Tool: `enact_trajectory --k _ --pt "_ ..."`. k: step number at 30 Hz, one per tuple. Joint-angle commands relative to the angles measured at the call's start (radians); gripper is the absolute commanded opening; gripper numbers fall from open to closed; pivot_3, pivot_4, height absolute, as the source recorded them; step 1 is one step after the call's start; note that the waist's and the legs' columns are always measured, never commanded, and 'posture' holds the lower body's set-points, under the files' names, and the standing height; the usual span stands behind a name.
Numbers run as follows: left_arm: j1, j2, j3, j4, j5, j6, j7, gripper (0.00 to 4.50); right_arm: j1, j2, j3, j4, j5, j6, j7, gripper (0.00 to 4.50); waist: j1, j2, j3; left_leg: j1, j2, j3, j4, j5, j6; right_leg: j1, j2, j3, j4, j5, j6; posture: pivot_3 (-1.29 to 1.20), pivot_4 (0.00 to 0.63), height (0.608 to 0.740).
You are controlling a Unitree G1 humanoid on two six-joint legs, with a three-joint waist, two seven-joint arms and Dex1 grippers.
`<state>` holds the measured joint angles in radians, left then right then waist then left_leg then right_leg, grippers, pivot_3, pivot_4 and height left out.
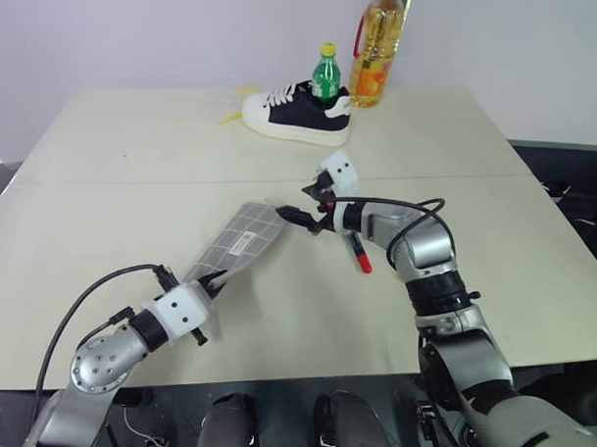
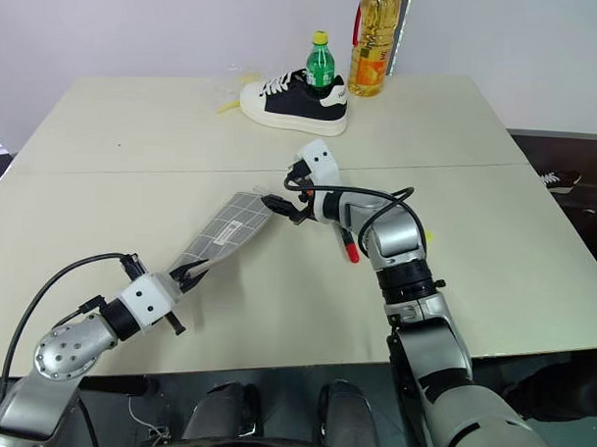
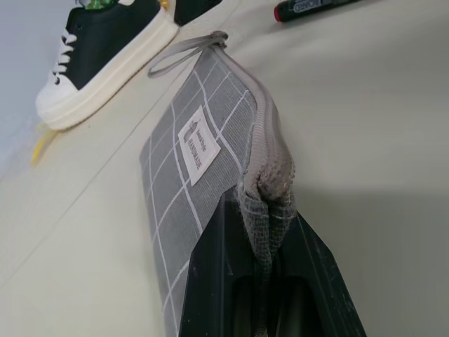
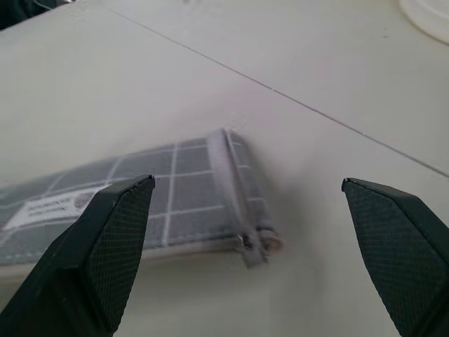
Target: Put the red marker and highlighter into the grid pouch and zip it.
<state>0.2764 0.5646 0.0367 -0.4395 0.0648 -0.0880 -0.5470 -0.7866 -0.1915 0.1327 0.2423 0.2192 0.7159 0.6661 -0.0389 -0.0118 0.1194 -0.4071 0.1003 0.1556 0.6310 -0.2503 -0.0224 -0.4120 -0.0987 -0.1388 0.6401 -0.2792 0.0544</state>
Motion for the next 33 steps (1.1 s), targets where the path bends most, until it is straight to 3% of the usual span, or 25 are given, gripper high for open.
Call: enact_trajectory --k 1,4,10,11,19,27,33 --pt "0.002 0.004 0.008 -0.041 -0.003 -0.006 0.001 0.00 -0.024 0.023 0.007 0.025 0.001 -0.007 -0.012 4.44 0.000 0.000 0.000 0.000 0.000 0.000 0.000 0.000 0.000 0.000 0.000 0.000 0.000 0.000 0.000 0.00 0.150 0.705" --pt "0.006 0.008 0.013 -0.044 -0.005 -0.008 -0.002 0.00 -0.033 0.041 0.018 0.073 -0.013 -0.013 -0.024 3.54 0.000 0.000 0.000 0.000 0.000 0.000 0.000 0.000 0.000 0.000 0.000 0.000 0.000 0.000 0.000 0.00 0.150 0.705" --pt "0.009 0.011 0.018 -0.047 -0.008 -0.011 -0.004 0.00 -0.038 0.052 0.019 0.110 -0.028 -0.030 -0.040 0.35 -0.001 0.000 0.000 0.000 0.000 0.000 0.000 0.000 0.000 0.000 0.000 0.000 0.000 0.000 0.000 0.00 0.150 0.705" --pt "0.010 0.011 0.019 -0.047 -0.008 -0.010 -0.004 0.00 -0.035 0.048 0.025 0.102 -0.035 -0.041 -0.039 0.02 -0.002 0.000 0.000 0.000 0.000 0.000 0.000 0.000 0.000 0.000 0.000 0.000 0.000 0.000 0.000 0.00 0.150 0.705" --pt "-0.036 -0.071 0.009 -0.051 -0.086 0.088 0.026 0.00 0.013 0.021 0.044 -0.109 -0.013 -0.094 0.022 0.02 -0.001 0.000 0.000 0.000 0.000 0.000 0.000 0.000 0.000 0.000 0.000 0.000 0.000 0.000 0.000 0.00 0.150 0.705" --pt "-0.169 -0.181 -0.037 -0.044 -0.149 0.190 0.057 0.00 0.118 0.005 0.154 -0.383 0.002 -0.095 0.089 0.02 0.003 -0.001 0.000 0.000 -0.001 -0.001 0.000 0.000 0.000 0.001 0.000 0.000 0.000 0.000 0.000 0.00 0.150 0.705" --pt "-0.190 -0.194 -0.033 -0.077 -0.204 0.231 0.034 0.00 0.118 -0.013 0.168 -0.363 -0.052 -0.130 0.042 0.02 0.001 -0.001 -0.001 0.000 -0.001 -0.002 0.001 0.000 0.000 0.001 0.000 0.000 0.000 0.000 0.000 0.00 0.150 0.705"
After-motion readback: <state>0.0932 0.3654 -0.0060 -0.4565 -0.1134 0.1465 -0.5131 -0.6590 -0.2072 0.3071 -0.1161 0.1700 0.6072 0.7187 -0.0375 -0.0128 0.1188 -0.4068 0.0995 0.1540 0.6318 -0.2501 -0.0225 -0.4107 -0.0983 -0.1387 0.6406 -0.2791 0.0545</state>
